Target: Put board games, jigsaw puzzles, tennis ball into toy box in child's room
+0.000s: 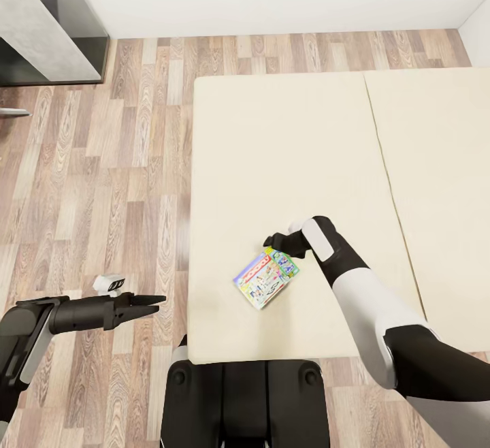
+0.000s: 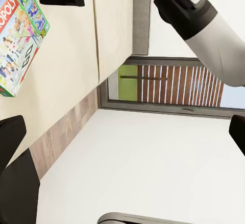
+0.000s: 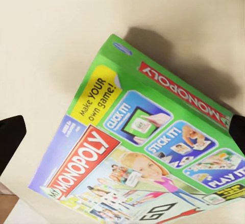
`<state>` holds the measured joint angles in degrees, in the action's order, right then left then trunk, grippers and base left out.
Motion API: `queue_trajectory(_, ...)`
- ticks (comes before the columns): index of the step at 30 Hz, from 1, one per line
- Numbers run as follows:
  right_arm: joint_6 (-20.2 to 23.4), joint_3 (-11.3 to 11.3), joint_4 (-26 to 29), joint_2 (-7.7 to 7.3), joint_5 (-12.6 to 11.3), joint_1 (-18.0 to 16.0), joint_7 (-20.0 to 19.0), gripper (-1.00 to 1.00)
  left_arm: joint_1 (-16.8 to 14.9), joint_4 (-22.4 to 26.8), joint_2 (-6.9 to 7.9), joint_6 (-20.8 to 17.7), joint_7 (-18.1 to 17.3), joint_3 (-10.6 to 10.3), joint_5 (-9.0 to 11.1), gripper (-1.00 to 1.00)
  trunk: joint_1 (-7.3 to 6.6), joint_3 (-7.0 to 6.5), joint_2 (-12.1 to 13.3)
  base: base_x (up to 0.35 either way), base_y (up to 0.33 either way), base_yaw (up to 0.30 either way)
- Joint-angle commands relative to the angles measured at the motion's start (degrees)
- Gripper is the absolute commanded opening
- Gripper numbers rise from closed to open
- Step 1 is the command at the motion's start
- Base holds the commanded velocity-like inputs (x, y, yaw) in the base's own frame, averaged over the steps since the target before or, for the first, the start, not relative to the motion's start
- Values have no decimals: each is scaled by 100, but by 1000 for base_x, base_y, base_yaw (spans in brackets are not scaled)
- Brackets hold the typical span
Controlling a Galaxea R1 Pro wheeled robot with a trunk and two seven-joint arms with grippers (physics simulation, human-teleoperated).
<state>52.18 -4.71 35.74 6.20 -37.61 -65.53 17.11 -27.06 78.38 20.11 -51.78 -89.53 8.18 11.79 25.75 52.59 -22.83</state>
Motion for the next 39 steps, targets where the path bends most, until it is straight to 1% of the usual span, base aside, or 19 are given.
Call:
queue_trajectory(1,22,-15,9,-8,-61,-1,55,100,-1,2,2,-61,-21,-1,-1,100,3,6,-9,0,0,0)
queue_trajectory(3,80,-8,18,-21,-63,1,52,100,-1,2,2,-61,-21,-1,-1,100,3,6,-9,0,0,0)
queue_trajectory(7,401,13,57,-50,-63,7,43,100,-1,2,2,-61,-16,-1,-1,100,3,6,-9,0,0,0)
queue_trajectory(8,526,20,91,-59,-61,11,41,100,-1,2,2,-61,-16,-1,-1,100,3,6,-9,0,0,0)
queue_trajectory(12,699,23,273,-78,-56,41,45,100,-1,2,2,-61,-18,1,-1,100,3,6,-9,0,0,0)
queue_trajectory(18,782,5,684,-104,-48,78,58,100,-1,2,6,-61,-20,7,-1,100,3,6,-9,0,0,0)
queue_trajectory(29,782,2,832,-143,26,91,73,100,-1,2,10,-61,-21,8,-1,100,3,6,-9,0,0,0)
queue_trajectory(36,782,-5,797,-333,34,100,76,100,-1,2,11,-61,-20,8,-1,100,3,6,-9,0,0,0)
queue_trajectory(37,779,-7,778,-381,31,102,73,100,-1,2,11,-61,-20,8,-1,100,3,6,-9,0,0,0)
queue_trajectory(39,767,-9,765,-413,29,105,70,100,-1,2,11,-61,-20,8,-1,100,3,6,-9,0,0,0)
